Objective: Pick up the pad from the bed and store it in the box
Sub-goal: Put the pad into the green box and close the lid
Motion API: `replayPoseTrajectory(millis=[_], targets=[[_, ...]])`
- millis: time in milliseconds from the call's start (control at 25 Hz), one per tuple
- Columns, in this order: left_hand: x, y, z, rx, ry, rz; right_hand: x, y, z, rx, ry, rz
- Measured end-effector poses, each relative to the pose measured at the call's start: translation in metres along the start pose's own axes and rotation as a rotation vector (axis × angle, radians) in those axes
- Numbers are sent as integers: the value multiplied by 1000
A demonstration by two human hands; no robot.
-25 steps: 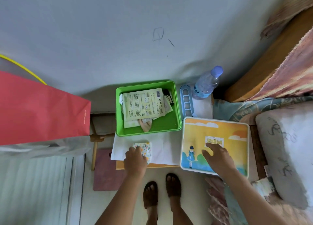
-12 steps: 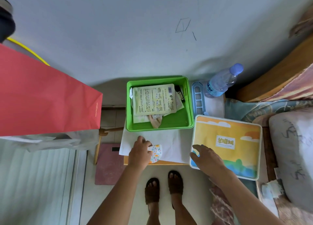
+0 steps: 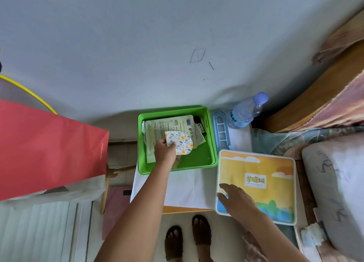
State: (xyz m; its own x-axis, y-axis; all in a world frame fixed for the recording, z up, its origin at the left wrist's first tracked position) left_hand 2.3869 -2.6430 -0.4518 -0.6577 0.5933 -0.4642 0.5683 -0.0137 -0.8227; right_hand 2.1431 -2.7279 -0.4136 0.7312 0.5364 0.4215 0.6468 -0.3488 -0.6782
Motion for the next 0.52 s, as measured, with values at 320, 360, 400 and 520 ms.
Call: replayPoseTrajectory(millis=[320,360,400,520], targets=[[-18,-8,10,-221,308,63,-14,-1,2,18,59,7],[-21,-19,11,-246,365,121,-15,-2,1,17,63,12],[-23,-31,14,-256,421,204,-15,-3,-2,16,67,18],[-14,-72,49,-29,561,452,-22,-5,-9,13,91,40]])
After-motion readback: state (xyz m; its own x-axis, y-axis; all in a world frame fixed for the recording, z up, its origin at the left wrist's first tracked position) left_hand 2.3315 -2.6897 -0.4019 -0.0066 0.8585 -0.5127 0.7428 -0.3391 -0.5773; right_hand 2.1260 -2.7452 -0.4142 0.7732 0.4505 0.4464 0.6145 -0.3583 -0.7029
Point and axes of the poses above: each hand's wrist, its own y-axis towards the middle knuckle, its own z-axis out of the palm, x = y × z, the point moved 8 cm from there along y, towards the middle knuckle, and after that the axes turned 14 degrees about -z, right-handed, at the moved point
